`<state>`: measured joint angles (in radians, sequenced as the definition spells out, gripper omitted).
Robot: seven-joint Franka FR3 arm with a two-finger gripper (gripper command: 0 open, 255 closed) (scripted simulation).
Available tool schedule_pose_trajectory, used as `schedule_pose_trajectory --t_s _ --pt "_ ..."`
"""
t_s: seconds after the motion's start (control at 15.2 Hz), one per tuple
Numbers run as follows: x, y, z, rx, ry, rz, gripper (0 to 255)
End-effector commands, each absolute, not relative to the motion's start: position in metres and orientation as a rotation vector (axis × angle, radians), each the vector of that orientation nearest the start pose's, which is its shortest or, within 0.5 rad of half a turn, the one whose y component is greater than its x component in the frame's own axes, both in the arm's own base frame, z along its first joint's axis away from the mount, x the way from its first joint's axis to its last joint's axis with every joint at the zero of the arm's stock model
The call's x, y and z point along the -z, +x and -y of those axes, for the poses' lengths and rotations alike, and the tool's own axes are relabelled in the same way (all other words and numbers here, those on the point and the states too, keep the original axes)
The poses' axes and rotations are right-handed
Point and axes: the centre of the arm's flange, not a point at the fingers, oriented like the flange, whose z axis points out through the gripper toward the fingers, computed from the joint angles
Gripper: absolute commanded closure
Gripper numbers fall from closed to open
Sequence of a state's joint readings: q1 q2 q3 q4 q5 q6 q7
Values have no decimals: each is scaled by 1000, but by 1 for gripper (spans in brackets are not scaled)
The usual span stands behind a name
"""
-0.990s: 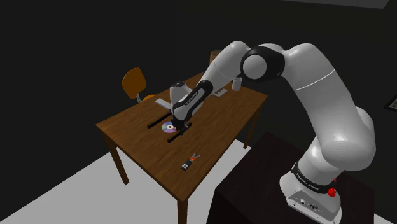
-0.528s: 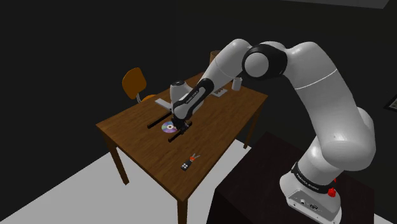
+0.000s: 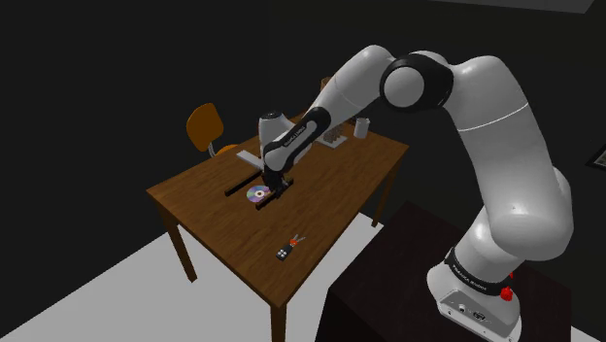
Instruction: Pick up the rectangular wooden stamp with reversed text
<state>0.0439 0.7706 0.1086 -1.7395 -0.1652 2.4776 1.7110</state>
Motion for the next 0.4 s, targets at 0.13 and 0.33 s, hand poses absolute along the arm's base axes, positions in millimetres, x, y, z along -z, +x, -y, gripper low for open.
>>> schedule_pose_trajectory --t_s 0.13,0.33 --pt "-156 651 -96 7 -2370 -2113 255" --pt "-162 651 -96 7 -2370 -2113 255"
